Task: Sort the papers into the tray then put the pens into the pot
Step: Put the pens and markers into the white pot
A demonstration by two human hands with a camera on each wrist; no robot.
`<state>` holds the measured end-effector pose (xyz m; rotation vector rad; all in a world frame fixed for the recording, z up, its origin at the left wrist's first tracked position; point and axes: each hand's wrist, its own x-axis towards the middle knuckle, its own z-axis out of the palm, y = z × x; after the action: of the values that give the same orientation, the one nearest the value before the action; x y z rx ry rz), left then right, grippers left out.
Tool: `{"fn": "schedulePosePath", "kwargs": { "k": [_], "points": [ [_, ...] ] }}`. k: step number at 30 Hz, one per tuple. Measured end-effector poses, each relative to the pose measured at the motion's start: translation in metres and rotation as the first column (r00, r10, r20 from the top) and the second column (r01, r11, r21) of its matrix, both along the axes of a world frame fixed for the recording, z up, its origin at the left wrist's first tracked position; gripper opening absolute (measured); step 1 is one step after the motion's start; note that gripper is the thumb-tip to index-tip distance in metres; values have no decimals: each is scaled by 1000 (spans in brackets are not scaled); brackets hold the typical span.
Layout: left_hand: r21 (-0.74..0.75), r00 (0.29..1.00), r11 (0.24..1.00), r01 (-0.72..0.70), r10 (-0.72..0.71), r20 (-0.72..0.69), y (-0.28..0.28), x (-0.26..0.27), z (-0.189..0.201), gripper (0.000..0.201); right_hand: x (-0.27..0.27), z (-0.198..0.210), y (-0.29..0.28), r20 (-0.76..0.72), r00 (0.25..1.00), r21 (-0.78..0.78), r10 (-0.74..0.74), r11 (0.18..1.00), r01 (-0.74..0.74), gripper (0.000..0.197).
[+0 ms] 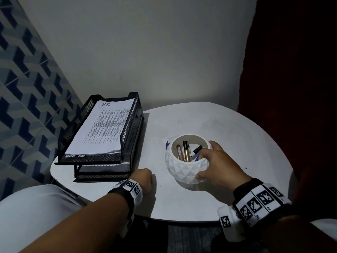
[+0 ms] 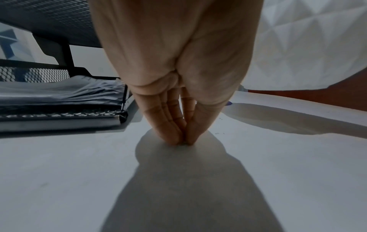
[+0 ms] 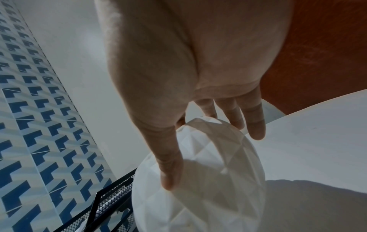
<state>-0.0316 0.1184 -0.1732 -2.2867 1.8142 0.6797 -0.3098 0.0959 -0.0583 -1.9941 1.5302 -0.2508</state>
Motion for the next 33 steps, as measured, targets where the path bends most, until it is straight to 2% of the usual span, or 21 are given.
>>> {"fn": "schedulePosePath", "kwargs": {
  "k": [8, 11, 12, 14, 16, 18, 20, 22, 25, 27, 29, 31, 33],
  "points": [
    [42, 999, 999, 28, -29, 18, 0, -1, -8, 27, 0, 0, -1, -25, 1000, 10, 3, 1000, -3, 43],
    [-6, 998, 998, -58, 58, -24, -2, 4, 1, 30, 1, 1, 0, -36, 999, 12, 10, 1000, -10, 42],
    [-54, 990, 991, -125, 121, -79, -6, 8, 6, 31, 1, 1, 1, -36, 999, 9, 12, 1000, -11, 42],
    [-130, 913, 947, -292, 236, -332, -20, 15, 27, 17, 1, 0, 1, -34, 999, 12, 10, 1000, -9, 43],
    [-218, 816, 891, -399, 236, -528, -40, 17, 55, 27, 1, 0, 1, -27, 1000, 18, 7, 1000, -7, 43],
    [-325, 723, 834, -446, 122, -680, -54, 11, 89, 29, 2, 1, 0, -22, 1000, 25, 3, 1000, -3, 42],
    [-434, 747, 836, -335, -45, -663, -55, -9, 119, 21, 3, 1, 0, -18, 1000, 28, -1, 1000, 1, 41],
    [-489, 789, 852, -188, -166, -592, -49, -31, 134, 15, 5, 2, 0, -6, 1000, 24, -1, 1000, 1, 42],
    [-514, 828, 858, 10, -295, -476, -35, -55, 138, 17, 7, 3, 0, 31, 999, 24, -13, 1000, 12, 42],
    [-479, 843, 868, 126, -348, -409, -27, -63, 137, 12, 4, 4, -1, 80, 996, 27, -30, 999, 28, 44],
    [-455, 857, 852, 260, -421, -297, -23, -67, 136, 25, -1, 7, -3, 128, 990, 23, -52, 998, 50, 46],
    [-445, 847, 793, 417, -516, -125, -23, -70, 134, 40, -6, 9, -6, 154, 986, 16, -63, 998, 62, 44],
    [-416, 827, 753, 510, -562, -5, -26, -69, 132, 44, -10, 10, -8, 170, 983, -6, -64, 998, 66, 39]
  ]
}}
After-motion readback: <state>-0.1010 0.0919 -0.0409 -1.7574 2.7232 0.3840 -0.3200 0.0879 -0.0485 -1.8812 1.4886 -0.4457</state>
